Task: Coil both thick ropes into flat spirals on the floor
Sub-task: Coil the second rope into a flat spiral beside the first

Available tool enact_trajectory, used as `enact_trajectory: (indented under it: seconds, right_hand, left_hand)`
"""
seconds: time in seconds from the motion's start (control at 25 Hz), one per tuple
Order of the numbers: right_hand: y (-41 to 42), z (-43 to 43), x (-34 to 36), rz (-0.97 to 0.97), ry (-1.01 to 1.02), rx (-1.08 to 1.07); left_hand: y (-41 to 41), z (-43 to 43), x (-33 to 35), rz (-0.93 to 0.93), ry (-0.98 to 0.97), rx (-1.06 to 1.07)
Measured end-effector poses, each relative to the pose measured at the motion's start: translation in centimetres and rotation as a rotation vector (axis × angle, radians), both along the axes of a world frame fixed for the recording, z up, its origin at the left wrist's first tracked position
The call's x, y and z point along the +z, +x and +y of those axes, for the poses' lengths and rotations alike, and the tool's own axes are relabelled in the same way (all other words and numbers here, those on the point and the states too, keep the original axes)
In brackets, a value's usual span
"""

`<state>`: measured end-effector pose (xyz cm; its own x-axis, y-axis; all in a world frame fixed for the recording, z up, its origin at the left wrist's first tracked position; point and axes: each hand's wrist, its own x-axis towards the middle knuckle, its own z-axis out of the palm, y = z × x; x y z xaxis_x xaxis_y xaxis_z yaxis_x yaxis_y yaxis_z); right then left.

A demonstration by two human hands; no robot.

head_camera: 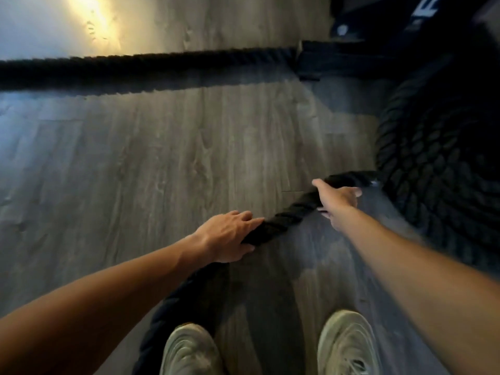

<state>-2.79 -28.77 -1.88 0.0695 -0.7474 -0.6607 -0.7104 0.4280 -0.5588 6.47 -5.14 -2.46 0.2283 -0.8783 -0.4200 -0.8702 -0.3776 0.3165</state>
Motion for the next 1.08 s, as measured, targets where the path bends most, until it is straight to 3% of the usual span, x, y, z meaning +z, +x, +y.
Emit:
enact_trajectory:
  seconds: [0.24,0.36,0.6,0.72,0.84,0.96,1.08]
  right_hand:
    - [-3.8,-1.0,0.0,0.045,-0.048,0.137]
    - [-5.6,-2.0,-1.0,0.156,-0.235,0.454]
    - [-4.2,-5.9,-0.2,0.062,-0.24,0.893]
    - [-3.4,-6.8,-0.2,0.062,-0.273,0.959]
    - [-3.4,-9.3,1.5,0.08,-0.406,0.915]
    - [-3.4,-13.3,4.4,0.213,-0.56,0.977]
    - [-3.7,-15.5,7.1,0.513,-0.607,1.377]
  left_hand:
    - [-3.1,1.2,-0.8,0.074,-0.018,-0.038]
    - [-5.4,1.7,-1.7,0.13,-0.051,-0.007]
    - [-5.6,7.3,-3.5,-0.13,-0.226,0.167]
    - [-5.2,6.0,-3.9,-0.249,-0.28,0.016]
    - [-0.9,0.9,-2.4,-0.368,-0.285,0.027]
    - [1.8,-5.6,-0.3,-0.364,-0.241,0.02]
    - [-2.3,-8.3,-0.8,-0.204,-0.352,-0.119]
